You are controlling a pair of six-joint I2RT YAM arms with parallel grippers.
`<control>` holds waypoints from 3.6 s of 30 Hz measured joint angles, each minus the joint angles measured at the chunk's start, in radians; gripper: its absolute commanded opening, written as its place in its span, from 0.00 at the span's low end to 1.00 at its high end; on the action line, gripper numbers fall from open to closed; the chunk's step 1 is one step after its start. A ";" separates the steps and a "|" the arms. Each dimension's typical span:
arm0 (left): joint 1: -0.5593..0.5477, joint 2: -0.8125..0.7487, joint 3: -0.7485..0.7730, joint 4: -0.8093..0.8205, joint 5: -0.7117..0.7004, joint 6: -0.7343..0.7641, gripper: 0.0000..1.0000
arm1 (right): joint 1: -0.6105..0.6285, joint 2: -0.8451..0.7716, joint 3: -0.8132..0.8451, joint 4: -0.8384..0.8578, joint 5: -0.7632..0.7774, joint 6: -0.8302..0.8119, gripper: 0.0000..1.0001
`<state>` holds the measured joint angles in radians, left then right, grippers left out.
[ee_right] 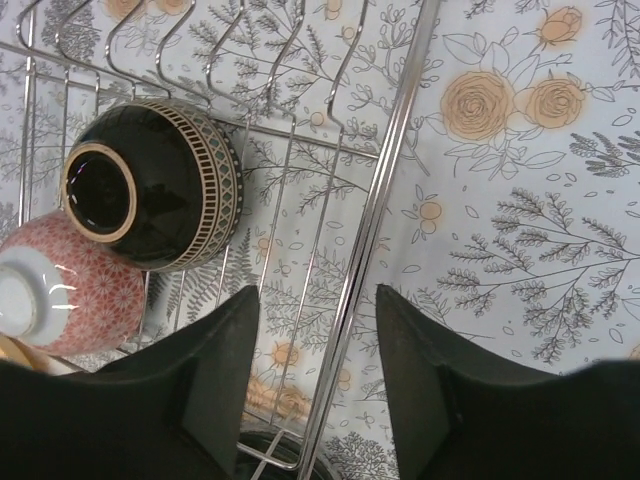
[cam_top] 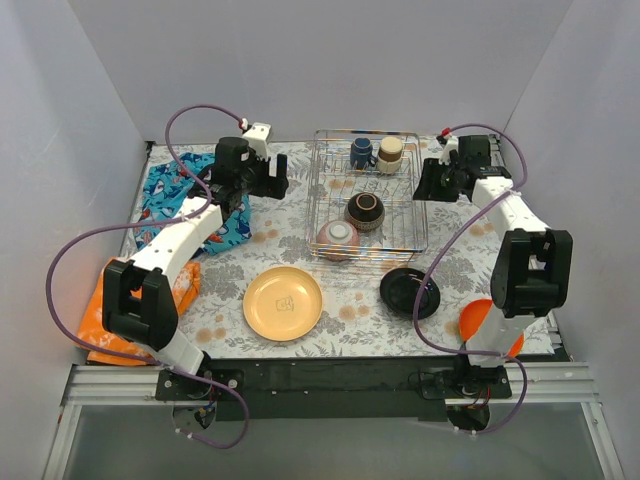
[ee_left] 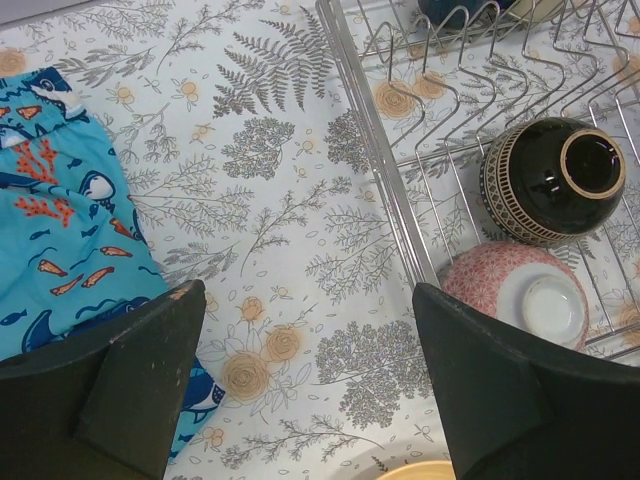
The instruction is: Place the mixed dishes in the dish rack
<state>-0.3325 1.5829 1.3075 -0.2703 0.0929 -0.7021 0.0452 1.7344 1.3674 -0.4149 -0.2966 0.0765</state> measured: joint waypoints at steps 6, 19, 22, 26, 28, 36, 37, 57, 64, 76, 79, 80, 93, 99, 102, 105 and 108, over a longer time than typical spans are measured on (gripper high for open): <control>0.002 -0.012 -0.003 -0.019 0.012 0.011 0.85 | 0.000 0.062 0.057 -0.001 0.046 0.021 0.29; 0.002 -0.012 -0.007 -0.025 0.054 0.006 0.85 | -0.004 0.178 0.195 -0.008 0.108 0.029 0.02; 0.002 -0.010 -0.007 -0.025 0.064 0.003 0.85 | -0.005 0.203 0.230 -0.006 0.120 0.024 0.11; 0.002 -0.002 -0.007 -0.024 0.077 -0.003 0.86 | -0.005 0.208 0.241 -0.005 0.120 0.016 0.55; 0.002 0.003 -0.007 -0.024 0.082 -0.005 0.86 | -0.005 0.202 0.243 0.003 0.095 -0.005 0.61; 0.002 0.005 0.004 -0.022 0.116 -0.021 0.86 | -0.029 -0.067 0.119 -0.044 0.053 -0.105 0.68; 0.002 0.005 0.006 -0.021 0.126 -0.021 0.86 | -0.043 -0.114 0.099 -0.056 0.043 -0.129 0.67; 0.002 0.007 -0.013 -0.033 0.211 -0.039 0.86 | -0.241 -0.275 -0.364 -0.483 -0.469 -0.439 0.57; -0.004 0.009 -0.017 -0.063 0.362 0.034 0.83 | -0.241 -0.275 -0.329 -0.618 -0.477 -0.671 0.63; -0.043 0.076 0.018 -0.082 0.411 0.053 0.86 | 0.163 -0.627 -0.441 -0.698 -0.399 -1.207 0.69; -0.043 0.076 0.018 -0.082 0.393 0.055 0.86 | 0.264 -0.647 -0.507 -0.647 -0.333 -1.219 0.68; -0.043 0.076 0.018 -0.082 0.388 0.055 0.86 | 0.291 -0.644 -0.521 -0.631 -0.315 -1.219 0.68; -0.043 0.033 -0.028 -0.080 0.361 0.036 0.86 | 0.530 -0.595 -0.645 -0.429 -0.074 -1.169 0.58; -0.043 0.024 -0.039 -0.076 0.352 0.028 0.87 | 0.556 -0.559 -0.664 -0.387 -0.008 -1.143 0.49; -0.043 0.019 -0.045 -0.072 0.348 0.024 0.87 | 0.576 -0.560 -0.672 -0.367 0.013 -1.126 0.39; -0.043 0.013 -0.054 -0.066 0.346 0.019 0.87 | 0.590 -0.563 -0.687 -0.364 0.034 -1.116 0.29; -0.043 0.010 -0.056 -0.065 0.344 0.014 0.87 | 0.600 -0.585 -0.690 -0.369 0.056 -1.103 0.17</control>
<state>-0.3752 1.5932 1.2514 -0.3351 0.4370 -0.6880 0.6456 1.1492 0.6769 -0.7834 -0.2401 -1.0267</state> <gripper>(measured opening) 0.866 0.301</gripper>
